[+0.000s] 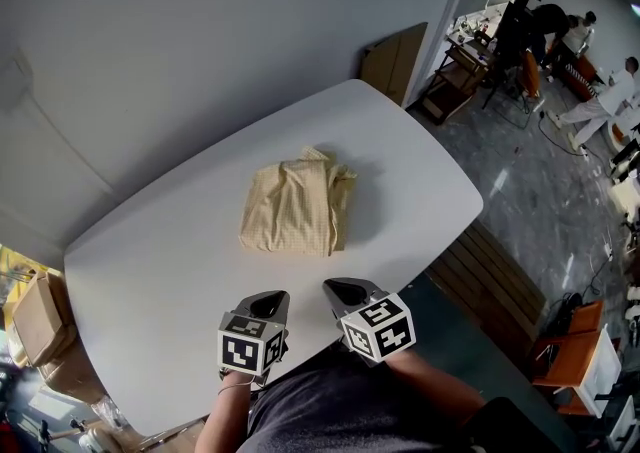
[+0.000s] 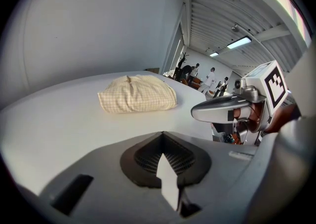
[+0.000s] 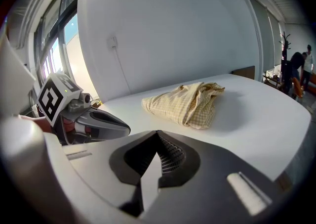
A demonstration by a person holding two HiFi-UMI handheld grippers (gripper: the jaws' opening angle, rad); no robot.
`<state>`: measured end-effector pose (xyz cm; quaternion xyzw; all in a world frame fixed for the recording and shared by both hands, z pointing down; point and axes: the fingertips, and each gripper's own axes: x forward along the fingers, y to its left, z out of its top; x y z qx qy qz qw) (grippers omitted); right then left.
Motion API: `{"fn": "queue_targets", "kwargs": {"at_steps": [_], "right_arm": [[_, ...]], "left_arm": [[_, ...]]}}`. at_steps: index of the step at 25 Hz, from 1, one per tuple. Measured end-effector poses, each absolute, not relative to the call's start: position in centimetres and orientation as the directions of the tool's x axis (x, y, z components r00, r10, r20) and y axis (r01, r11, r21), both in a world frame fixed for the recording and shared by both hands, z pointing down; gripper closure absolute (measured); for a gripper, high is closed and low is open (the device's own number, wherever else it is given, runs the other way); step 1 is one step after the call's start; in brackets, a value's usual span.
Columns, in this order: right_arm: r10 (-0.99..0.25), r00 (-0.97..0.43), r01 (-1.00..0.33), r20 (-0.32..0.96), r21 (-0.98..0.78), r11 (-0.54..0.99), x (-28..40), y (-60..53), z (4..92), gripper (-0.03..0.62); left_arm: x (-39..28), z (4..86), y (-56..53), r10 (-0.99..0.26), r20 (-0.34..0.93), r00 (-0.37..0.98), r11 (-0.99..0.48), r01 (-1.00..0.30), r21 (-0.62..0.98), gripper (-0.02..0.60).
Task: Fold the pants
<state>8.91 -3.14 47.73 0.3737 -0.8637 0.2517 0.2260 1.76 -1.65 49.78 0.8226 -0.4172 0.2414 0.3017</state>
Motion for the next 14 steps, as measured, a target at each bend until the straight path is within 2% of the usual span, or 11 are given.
{"fn": "queue_targets", "kwargs": {"at_steps": [9,14], "right_arm": [[-0.530,-0.626,-0.756,0.571,-0.281,0.591,9.2,-4.3,47.9,0.594],[-0.513,-0.649,-0.752,0.562,-0.374,0.542,9.9,-3.8,47.7,0.594]], "left_arm": [[1.2,49.1,-2.9,-0.604,0.598,0.527,-0.417,-0.848,0.326,0.581],[2.5,47.9,-2.3,-0.604,0.497,0.623,-0.458,-0.781,0.424,0.581]]}}
